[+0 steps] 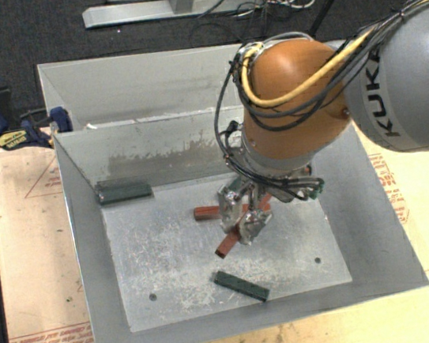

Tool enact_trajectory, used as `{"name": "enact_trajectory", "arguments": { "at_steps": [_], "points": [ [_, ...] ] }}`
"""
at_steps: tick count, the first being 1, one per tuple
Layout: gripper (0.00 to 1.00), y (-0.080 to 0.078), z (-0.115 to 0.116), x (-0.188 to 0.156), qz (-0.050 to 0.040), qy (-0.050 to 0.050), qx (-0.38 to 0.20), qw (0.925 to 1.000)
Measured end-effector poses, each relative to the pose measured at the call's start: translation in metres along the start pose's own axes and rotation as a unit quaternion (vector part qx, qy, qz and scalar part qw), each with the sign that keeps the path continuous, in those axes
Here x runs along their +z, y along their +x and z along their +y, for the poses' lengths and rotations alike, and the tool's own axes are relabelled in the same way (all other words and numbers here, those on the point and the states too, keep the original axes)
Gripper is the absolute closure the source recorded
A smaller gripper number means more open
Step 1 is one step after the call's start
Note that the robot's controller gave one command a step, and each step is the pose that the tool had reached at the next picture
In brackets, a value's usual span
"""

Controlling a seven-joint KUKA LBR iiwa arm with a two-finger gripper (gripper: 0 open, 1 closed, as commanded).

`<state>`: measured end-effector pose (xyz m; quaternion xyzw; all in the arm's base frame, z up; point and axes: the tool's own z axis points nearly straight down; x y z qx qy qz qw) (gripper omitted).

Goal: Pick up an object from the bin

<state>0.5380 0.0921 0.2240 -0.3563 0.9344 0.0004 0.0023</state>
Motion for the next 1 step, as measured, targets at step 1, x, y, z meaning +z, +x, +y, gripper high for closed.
{"name": "enact_trajectory", "arguments": {
  "at_steps": [1],
  "points": [
    [1.00, 0.0004, 0.0003, 0.0007, 0.0007, -0.001, 0.000, 1.0000]
  ]
}}
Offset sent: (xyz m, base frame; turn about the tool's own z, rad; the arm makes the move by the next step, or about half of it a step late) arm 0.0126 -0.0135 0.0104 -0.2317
